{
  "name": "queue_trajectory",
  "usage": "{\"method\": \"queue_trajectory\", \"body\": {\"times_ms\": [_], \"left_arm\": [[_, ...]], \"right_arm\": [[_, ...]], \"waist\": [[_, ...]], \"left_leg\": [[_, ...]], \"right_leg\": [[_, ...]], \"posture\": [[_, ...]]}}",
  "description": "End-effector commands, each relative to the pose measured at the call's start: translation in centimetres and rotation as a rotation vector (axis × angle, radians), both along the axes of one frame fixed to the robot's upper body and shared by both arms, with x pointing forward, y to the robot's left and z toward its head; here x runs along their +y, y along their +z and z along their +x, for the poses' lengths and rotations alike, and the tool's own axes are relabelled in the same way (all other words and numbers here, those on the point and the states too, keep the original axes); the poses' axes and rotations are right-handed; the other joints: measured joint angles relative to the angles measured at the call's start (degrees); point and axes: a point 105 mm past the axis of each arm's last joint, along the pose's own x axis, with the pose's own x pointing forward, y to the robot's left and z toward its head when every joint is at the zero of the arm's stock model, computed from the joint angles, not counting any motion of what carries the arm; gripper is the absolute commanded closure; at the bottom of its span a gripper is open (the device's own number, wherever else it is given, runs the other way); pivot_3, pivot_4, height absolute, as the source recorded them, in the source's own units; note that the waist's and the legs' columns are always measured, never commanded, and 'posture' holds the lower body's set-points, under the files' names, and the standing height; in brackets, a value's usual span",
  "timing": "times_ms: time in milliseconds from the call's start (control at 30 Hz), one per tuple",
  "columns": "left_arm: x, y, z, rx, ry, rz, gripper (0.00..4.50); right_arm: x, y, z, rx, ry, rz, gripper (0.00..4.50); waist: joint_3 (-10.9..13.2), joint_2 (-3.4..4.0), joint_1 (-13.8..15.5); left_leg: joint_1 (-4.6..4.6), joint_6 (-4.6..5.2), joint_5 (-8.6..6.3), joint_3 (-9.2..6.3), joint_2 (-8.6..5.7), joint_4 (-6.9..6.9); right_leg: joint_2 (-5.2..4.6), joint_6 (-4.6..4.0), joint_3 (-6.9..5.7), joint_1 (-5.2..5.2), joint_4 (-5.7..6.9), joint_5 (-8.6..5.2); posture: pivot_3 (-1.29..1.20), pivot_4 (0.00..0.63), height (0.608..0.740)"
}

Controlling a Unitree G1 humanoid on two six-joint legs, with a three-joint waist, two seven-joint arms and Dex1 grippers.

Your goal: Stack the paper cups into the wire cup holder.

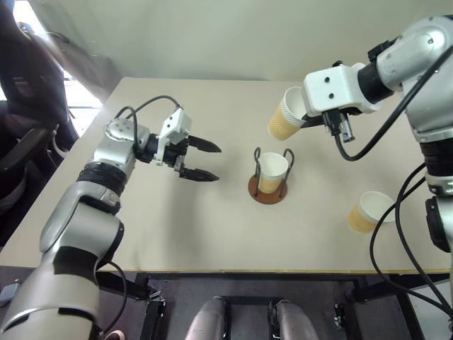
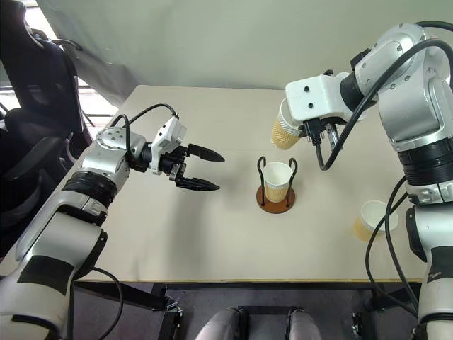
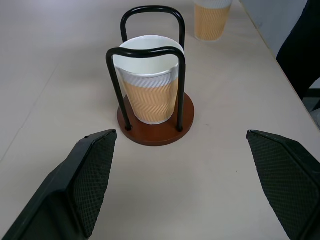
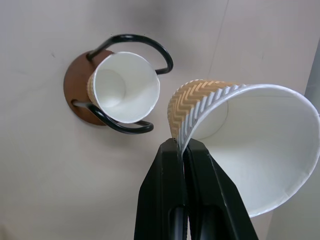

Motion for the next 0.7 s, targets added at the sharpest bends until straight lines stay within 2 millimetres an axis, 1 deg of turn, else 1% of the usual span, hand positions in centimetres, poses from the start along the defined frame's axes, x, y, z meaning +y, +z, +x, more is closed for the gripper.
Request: {"method": "queue_trajectory", "body": {"times_ms": [33,233,433,700], "left_arm": [[-0.3,1.3,0.0,-0.041,-0.034,-0.005,0.0],[-0.2,1.1,0.0,-0.039,-0.028,-0.006,0.0],[-0.1,1.0,-0.2,-0.038,-0.035,-0.006,0.0],[0.4,1.4,-0.4,-0.04,-0.029,-0.008,0.0]], "right_arm": [[0.6,0.7,-1.3,-0.016,0.037,0.002,4.46],[0.5,-0.4,-1.4,0.017,0.039,-0.015,4.46],[1.0,-1.7,-1.6,0.052,0.066,-0.034,4.46],[1.6,-2.4,-1.5,0.067,0.103,-0.046,4.46]], "waist": [[0.0,0.0,0.0],[0.0,0.0,0.0],[0.0,0.0,0.0],[0.0,0.0,0.0]], "left_leg": [[0.0,0.01,0.01,0.0,0.0,0.0],[0.01,0.08,0.07,0.0,0.0,0.01],[0.01,0.09,0.11,0.01,0.0,0.01],[0.01,0.12,0.13,0.01,0.0,0.01]], "right_leg": [[0.0,0.0,0.0,0.0,0.01,0.0],[0.01,0.0,0.01,0.01,0.02,0.0],[0.01,0.01,0.01,0.0,0.04,0.0],[0.02,0.01,0.02,0.0,0.05,0.0]], "posture": [[0.0,0.15,0.74],[0.0,0.15,0.74],[0.0,0.15,0.74],[0.0,0.15,0.74]]}}
